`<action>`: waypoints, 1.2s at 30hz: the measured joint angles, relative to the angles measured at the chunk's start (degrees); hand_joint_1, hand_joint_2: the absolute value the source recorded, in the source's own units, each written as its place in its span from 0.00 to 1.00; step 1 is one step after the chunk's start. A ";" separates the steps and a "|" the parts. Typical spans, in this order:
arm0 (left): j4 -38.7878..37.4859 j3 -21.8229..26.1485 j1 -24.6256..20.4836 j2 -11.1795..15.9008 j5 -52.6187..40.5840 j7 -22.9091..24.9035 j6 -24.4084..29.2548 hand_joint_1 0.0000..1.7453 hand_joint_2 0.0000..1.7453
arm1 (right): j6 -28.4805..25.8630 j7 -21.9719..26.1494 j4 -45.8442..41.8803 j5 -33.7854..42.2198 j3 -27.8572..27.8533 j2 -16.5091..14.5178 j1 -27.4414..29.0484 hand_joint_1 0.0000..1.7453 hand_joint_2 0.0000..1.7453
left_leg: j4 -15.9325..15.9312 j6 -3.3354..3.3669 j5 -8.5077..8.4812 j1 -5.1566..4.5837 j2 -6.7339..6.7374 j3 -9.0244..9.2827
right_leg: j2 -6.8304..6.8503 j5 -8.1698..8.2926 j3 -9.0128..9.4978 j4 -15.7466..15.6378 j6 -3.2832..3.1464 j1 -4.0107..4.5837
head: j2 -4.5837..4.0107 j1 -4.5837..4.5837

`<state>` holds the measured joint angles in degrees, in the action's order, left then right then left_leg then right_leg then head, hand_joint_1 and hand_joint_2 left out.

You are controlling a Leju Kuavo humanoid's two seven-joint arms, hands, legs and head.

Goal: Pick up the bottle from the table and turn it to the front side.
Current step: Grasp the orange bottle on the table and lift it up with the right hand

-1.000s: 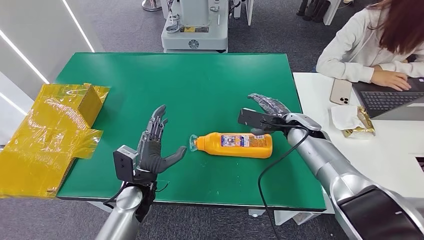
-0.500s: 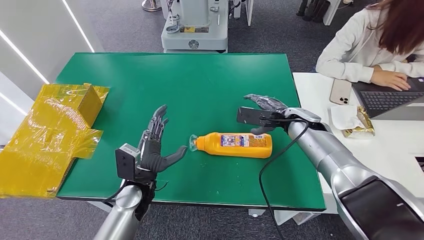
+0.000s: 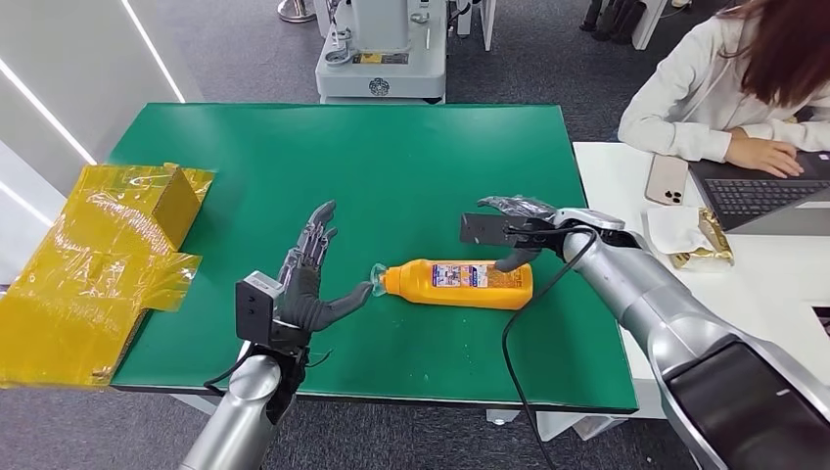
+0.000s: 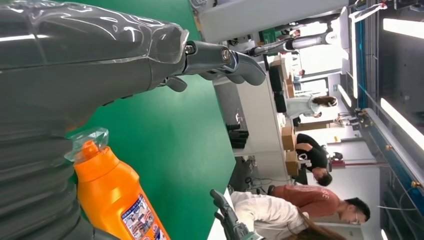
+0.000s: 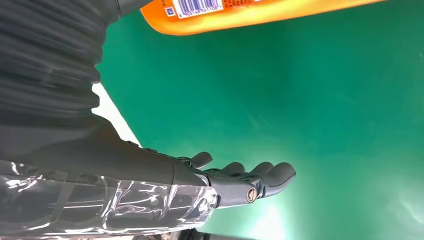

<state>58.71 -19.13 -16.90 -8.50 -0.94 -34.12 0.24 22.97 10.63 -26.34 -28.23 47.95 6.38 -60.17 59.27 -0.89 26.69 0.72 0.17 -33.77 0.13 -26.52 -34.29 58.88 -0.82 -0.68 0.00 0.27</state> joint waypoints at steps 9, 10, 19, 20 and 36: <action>-1.29 -0.73 -0.66 0.01 0.00 0.00 -0.12 0.00 1.00 | 0.93 -0.13 0.31 1.47 1.88 0.01 -1.56 0.00 1.00 | 0.00 0.00 0.00 0.00 0.00 0.01 | -0.01 0.00 0.00 0.00 0.00 0.00 | 0.00 -0.01; -1.41 -0.78 -0.74 0.02 0.01 0.00 -0.14 0.00 1.00 | 0.87 0.05 0.31 1.85 2.00 0.01 -1.57 0.00 1.00 | 0.00 0.00 0.00 0.00 0.00 0.01 | -0.01 0.00 0.00 0.00 0.00 0.00 | 0.00 0.00; -2.75 -0.96 -1.83 0.26 0.05 0.00 -0.28 0.00 1.00 | -5.04 3.47 0.17 7.50 2.66 -0.29 1.02 0.00 1.00 | 0.00 0.00 0.00 0.00 -0.01 0.01 | 0.00 0.00 0.01 0.00 0.00 0.00 | 0.00 -0.01; -2.90 -1.02 -1.97 0.25 0.02 0.00 -0.33 0.00 1.00 | -5.52 3.79 0.07 7.88 2.68 -0.31 1.68 0.00 1.00 | 0.00 0.00 0.00 0.00 -0.01 0.01 | 0.00 0.00 0.01 0.00 0.00 0.00 | 0.00 -0.01; -5.80 -5.54 -6.14 -0.31 1.53 2.10 -1.48 0.00 1.00 | -4.53 4.12 -10.84 12.92 1.43 1.91 13.51 0.00 1.00 | 0.02 0.00 0.00 0.00 0.00 0.01 | 0.00 0.00 0.00 0.00 0.00 0.00 | 0.00 0.00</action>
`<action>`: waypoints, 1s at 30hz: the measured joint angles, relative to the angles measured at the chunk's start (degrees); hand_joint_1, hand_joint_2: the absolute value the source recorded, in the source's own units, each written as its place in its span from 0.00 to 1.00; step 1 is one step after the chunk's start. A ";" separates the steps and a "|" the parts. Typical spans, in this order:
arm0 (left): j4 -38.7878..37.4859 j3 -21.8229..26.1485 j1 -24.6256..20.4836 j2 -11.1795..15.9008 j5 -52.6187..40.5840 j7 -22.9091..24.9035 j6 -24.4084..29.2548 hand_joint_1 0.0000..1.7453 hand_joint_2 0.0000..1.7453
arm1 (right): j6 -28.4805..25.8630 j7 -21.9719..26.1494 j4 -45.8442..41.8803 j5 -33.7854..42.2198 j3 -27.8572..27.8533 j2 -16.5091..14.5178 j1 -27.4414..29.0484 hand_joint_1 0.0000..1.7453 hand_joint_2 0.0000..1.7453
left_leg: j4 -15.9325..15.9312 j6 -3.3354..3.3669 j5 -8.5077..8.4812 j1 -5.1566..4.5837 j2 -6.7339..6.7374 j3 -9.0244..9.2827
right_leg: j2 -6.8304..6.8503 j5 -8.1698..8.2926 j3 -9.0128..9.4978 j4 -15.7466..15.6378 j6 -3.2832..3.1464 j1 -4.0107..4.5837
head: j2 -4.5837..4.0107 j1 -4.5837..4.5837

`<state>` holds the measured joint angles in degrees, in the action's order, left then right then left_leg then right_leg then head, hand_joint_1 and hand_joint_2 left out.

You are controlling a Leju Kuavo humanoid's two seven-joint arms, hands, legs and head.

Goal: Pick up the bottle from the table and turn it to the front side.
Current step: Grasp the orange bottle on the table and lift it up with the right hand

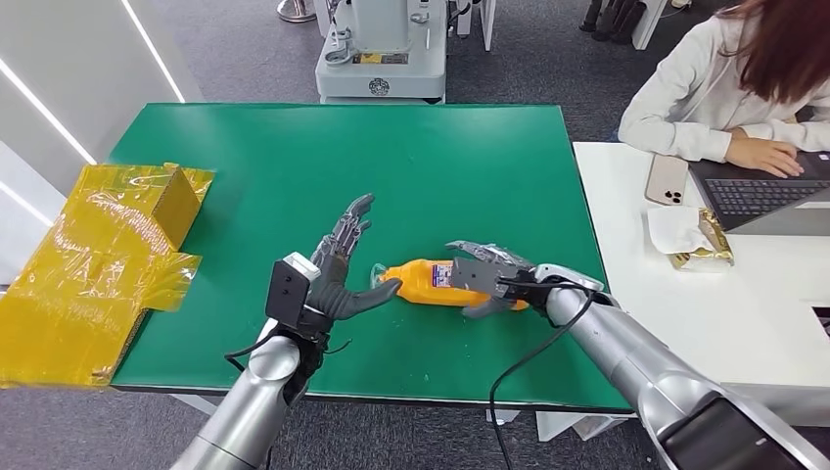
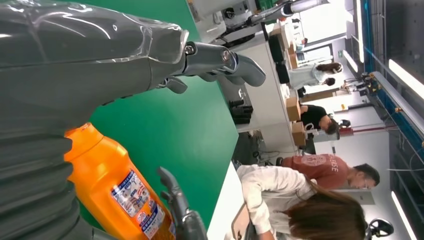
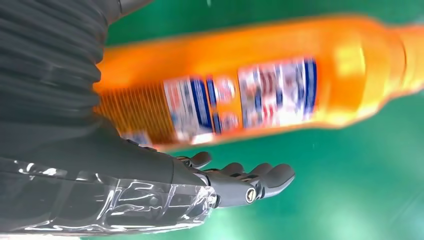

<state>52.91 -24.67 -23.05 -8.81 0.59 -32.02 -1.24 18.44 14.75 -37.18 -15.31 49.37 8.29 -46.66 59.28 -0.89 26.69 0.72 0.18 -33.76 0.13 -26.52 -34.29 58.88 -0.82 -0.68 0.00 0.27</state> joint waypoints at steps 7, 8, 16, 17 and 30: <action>-1.05 -1.79 -0.84 -0.11 0.80 0.01 0.26 0.00 1.00 | 1.33 -2.55 -5.38 -1.30 0.23 1.22 2.75 0.00 1.00 | 0.00 0.00 0.00 0.00 0.03 0.04 | -0.04 0.00 0.01 0.00 0.00 0.00 | 0.00 0.00; -1.15 -2.06 -0.97 -0.16 0.84 0.05 0.19 0.00 1.00 | 1.24 -2.98 -6.07 -1.37 0.24 1.56 3.16 0.00 1.00 | 0.00 0.00 0.00 0.00 0.02 0.05 | -0.04 0.00 0.01 0.00 0.00 0.00 | 0.00 -0.01; -1.57 -3.53 -1.94 -1.01 1.87 2.03 -0.76 0.00 1.00 | -4.86 -18.16 -10.99 -18.53 2.03 7.09 5.73 0.00 1.00 | 0.08 0.01 0.00 -0.01 -0.17 0.02 | 0.21 0.00 0.12 -0.02 0.01 -0.01 | 0.00 0.00; -1.57 -3.55 -1.94 -1.05 1.89 2.29 -0.73 0.00 1.00 | -5.43 -18.98 -11.52 -20.63 2.15 8.19 6.16 0.00 1.00 | 0.09 0.02 0.01 -0.02 -0.18 0.01 | 0.23 0.00 0.14 -0.02 0.02 -0.01 | 0.00 0.01; -0.45 -3.44 0.58 -0.26 1.87 2.60 0.77 0.00 1.00 | -1.83 -18.98 -11.72 -32.33 1.91 12.23 5.28 1.00 1.00 | 0.09 0.13 -0.08 -0.02 -0.08 0.22 | 0.11 0.10 0.37 -0.03 0.08 -0.02 | 0.00 -0.01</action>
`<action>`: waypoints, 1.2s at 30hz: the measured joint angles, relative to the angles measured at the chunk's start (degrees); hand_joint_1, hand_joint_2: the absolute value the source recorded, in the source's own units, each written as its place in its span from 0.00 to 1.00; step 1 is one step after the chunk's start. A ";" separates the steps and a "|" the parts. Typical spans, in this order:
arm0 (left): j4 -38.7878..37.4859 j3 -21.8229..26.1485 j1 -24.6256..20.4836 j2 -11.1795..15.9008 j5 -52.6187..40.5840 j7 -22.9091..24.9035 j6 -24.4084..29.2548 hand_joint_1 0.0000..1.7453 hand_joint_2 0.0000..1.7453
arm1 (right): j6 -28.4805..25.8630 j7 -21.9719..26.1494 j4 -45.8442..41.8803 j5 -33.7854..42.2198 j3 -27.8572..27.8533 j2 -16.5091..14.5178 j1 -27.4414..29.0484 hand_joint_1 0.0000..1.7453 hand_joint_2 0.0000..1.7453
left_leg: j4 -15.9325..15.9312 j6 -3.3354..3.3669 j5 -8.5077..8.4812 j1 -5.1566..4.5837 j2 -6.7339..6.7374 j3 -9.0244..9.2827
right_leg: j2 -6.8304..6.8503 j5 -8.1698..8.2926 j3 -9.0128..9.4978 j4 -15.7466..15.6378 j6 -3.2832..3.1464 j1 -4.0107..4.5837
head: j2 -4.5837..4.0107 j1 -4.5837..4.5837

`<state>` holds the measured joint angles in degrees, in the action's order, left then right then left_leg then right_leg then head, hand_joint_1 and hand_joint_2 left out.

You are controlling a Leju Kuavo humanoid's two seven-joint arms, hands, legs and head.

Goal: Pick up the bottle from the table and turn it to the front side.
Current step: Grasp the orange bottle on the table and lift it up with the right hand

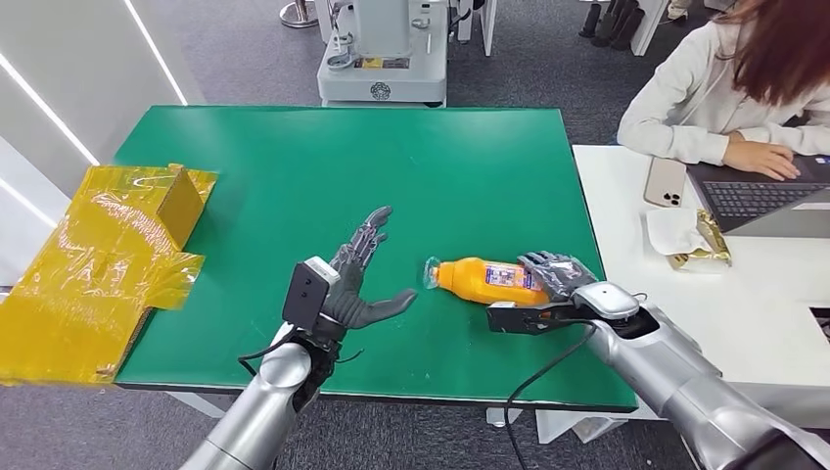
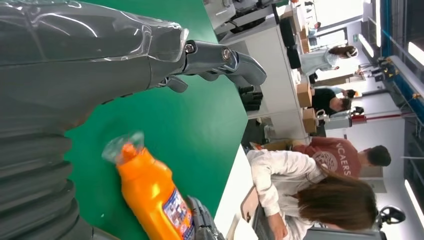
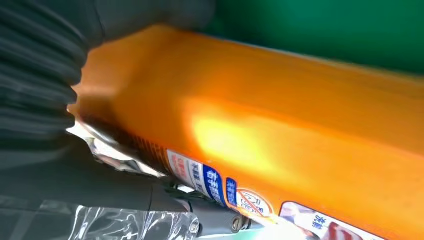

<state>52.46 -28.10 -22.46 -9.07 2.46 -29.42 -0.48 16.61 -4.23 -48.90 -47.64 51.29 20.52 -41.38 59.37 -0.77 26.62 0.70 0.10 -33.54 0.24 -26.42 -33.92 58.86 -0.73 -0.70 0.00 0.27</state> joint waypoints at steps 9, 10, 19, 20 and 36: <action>2.73 2.06 3.45 1.02 -1.99 -0.70 0.02 0.00 1.00 | -2.16 4.93 5.95 2.99 1.40 -2.15 -4.02 1.00 1.00 | 0.00 0.02 -0.06 0.00 -0.01 -0.06 | 0.00 0.10 -0.05 0.01 0.04 0.00 | 0.00 -0.01; 2.98 2.34 3.76 1.12 -2.18 -0.73 -0.03 0.00 1.00 | -2.56 5.28 6.51 3.40 1.55 -2.60 -4.25 1.00 1.00 | 0.00 0.02 -0.06 0.00 -0.01 -0.06 | 0.00 0.10 -0.06 0.01 0.04 0.00 | 0.00 -0.01; 3.94 4.49 5.25 1.56 -3.43 -1.38 -0.36 0.00 1.00 | -6.61 9.81 8.96 9.54 1.41 -5.55 -4.61 1.00 1.00 | -0.02 0.02 -0.06 0.00 -0.04 -0.19 | 0.04 0.09 -0.19 0.01 0.04 0.00 | 0.00 0.00; 3.96 4.62 5.37 1.57 -3.49 -1.49 -0.37 0.00 1.00 | -6.75 10.10 9.09 9.89 1.21 -5.75 -4.59 1.00 1.00 | -0.01 0.02 -0.06 -0.01 -0.05 -0.21 | 0.05 0.09 -0.20 0.01 0.04 0.00 | 0.00 -0.01; 4.94 6.08 6.40 1.57 -4.32 -2.60 1.70 0.00 1.00 | -16.43 27.04 1.28 35.45 -10.12 -9.01 5.49 1.00 1.00 | -0.05 0.01 -0.05 0.03 -0.08 -0.28 | 0.10 0.04 -0.30 0.01 0.03 0.04 | 0.00 -0.01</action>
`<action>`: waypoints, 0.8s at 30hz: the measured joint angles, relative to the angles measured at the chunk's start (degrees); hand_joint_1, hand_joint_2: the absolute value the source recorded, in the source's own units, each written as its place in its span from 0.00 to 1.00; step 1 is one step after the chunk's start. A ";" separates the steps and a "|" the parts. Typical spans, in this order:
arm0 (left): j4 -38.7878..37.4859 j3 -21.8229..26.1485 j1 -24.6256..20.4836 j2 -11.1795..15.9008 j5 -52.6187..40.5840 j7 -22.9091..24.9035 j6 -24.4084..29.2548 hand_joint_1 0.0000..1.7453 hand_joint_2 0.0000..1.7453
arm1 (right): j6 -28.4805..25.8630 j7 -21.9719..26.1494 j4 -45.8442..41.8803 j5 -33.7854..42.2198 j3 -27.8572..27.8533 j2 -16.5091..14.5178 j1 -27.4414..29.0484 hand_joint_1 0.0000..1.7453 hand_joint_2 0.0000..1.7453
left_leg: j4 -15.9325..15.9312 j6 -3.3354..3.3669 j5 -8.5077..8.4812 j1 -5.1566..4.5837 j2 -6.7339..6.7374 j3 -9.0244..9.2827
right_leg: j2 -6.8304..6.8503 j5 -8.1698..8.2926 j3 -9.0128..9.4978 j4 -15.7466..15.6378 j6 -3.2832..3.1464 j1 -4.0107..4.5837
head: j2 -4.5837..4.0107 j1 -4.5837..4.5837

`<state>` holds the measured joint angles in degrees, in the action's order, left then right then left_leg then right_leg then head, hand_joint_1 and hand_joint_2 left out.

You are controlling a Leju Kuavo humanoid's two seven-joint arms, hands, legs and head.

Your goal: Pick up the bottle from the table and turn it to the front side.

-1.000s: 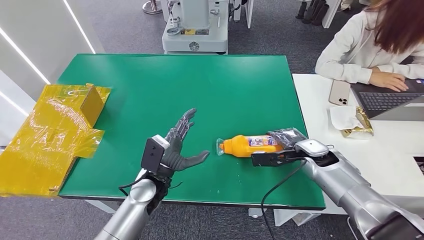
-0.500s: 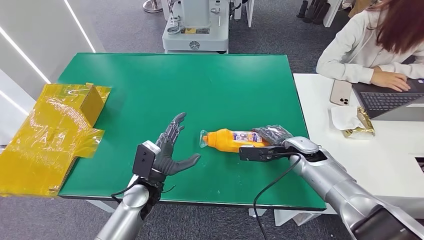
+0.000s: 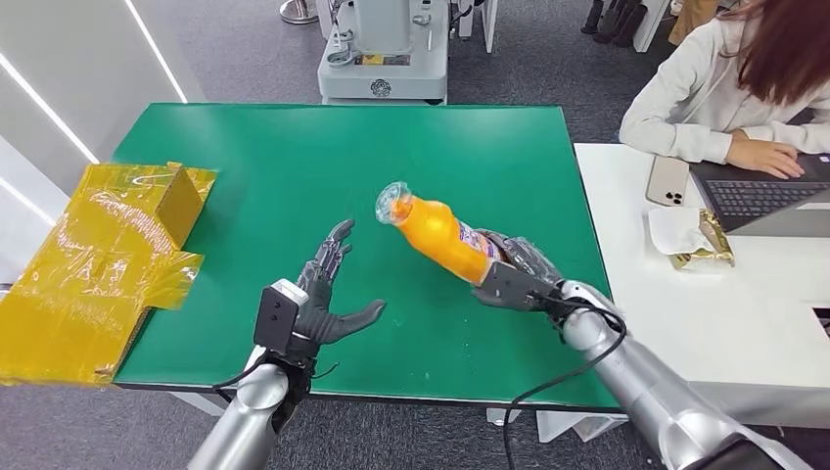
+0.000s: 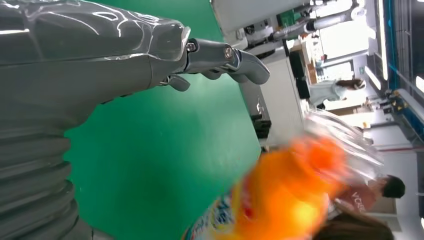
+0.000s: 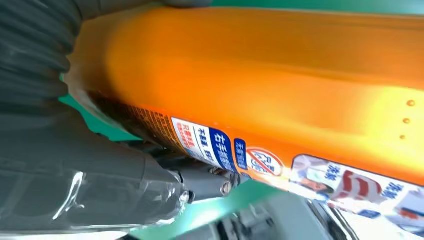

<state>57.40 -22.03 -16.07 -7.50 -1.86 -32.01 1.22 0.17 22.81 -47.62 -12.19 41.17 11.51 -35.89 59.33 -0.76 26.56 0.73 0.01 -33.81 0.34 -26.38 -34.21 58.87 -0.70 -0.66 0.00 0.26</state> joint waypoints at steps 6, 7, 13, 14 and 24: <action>1.13 0.43 0.41 0.01 0.27 0.10 1.57 0.00 1.00 | -5.42 2.59 -10.42 3.17 -4.83 -2.18 11.85 1.00 1.00 | -0.05 -0.02 0.02 0.01 0.00 -0.11 | 0.02 -0.04 -0.08 0.00 -0.04 0.04 | 0.00 -0.01; 1.30 0.48 0.57 0.03 0.38 0.13 1.70 0.00 1.00 | -6.02 3.12 -11.76 3.86 -5.47 -2.52 13.29 1.00 1.00 | -0.05 -0.02 0.01 0.01 -0.01 -0.11 | 0.03 -0.04 -0.08 0.00 -0.03 0.04 | 0.00 0.00; 1.72 0.61 0.87 0.27 0.83 0.13 1.91 0.00 1.00 | -11.37 6.59 -20.06 7.10 -9.02 -4.22 22.09 1.00 1.00 | -0.05 -0.02 0.02 -0.01 0.00 -0.12 | 0.03 -0.05 -0.09 0.00 -0.03 0.03 | 0.00 0.01; 1.71 0.61 0.78 0.28 0.91 0.13 1.81 0.00 1.00 | -11.84 6.80 -21.14 7.44 -9.40 -4.41 23.17 1.00 1.00 | -0.05 -0.02 0.02 -0.02 0.00 -0.12 | 0.03 -0.05 -0.10 -0.01 -0.03 0.03 | 0.00 0.01; 1.64 0.61 -0.19 0.32 1.25 0.13 1.49 0.00 1.00 | -12.33 7.17 -26.03 8.37 -11.61 -5.58 27.61 1.00 1.00 | -0.04 -0.02 0.01 -0.01 0.02 -0.10 | 0.02 -0.03 -0.09 0.00 -0.04 0.03 | 0.00 0.00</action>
<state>59.04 -21.42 -16.26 -7.19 -0.61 -31.89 2.71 -12.16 29.97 -73.66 -3.82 29.56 5.92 -8.28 59.28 -0.78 26.57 0.72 0.04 -33.91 0.36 -26.41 -34.31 58.86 -0.75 -0.63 0.00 0.26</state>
